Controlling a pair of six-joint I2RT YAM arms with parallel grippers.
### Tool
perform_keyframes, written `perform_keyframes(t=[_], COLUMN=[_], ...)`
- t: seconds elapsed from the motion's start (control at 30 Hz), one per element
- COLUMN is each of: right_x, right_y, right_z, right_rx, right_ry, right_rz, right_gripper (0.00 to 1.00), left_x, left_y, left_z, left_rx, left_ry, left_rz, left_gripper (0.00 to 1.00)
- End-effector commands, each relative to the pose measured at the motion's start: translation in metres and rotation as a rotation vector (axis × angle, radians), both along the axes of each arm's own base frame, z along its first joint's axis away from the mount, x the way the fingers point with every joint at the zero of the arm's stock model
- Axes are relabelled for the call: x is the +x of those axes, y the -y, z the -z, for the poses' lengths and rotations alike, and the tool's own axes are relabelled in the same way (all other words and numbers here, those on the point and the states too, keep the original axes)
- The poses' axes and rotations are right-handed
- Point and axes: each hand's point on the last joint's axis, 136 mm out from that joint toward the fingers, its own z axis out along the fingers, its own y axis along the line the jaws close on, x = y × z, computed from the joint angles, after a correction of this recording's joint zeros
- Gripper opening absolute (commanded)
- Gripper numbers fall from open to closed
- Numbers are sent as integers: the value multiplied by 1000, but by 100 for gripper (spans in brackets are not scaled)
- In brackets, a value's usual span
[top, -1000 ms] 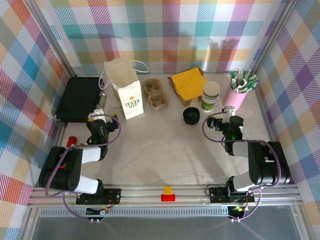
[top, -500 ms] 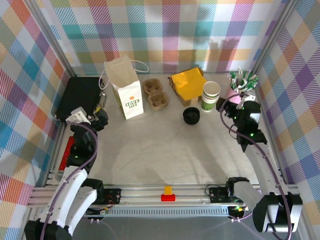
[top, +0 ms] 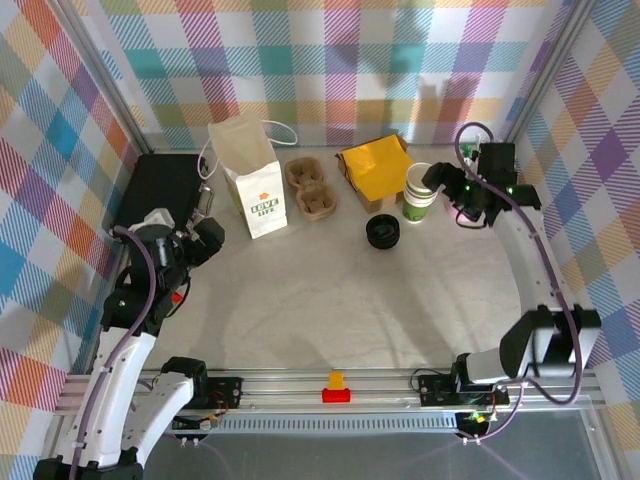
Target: Pack the takeout coffee
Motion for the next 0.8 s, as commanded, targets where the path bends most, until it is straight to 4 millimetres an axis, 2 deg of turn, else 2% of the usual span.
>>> perform_keyframes(t=[0.0,0.13,0.37,0.77], right_x=[0,17,48,67], right_y=[3,5,3,4], right_z=[2,8,16,41], right_rx=[-18,-43,-102,-187], right_ry=[-97,-148,-177,-246], right_rz=[50,72,66,61], right_gripper=[92,88,74,58], left_x=[-7,-7,-8,-13], left_y=[47,55,70,67], left_z=[-5,-9,-15,-16], left_rx=[-115,-108,-143,-116], left_ry=[-65,-96,-106,-101], left_rz=[247,304,383,373], left_gripper=[99,96,90,88])
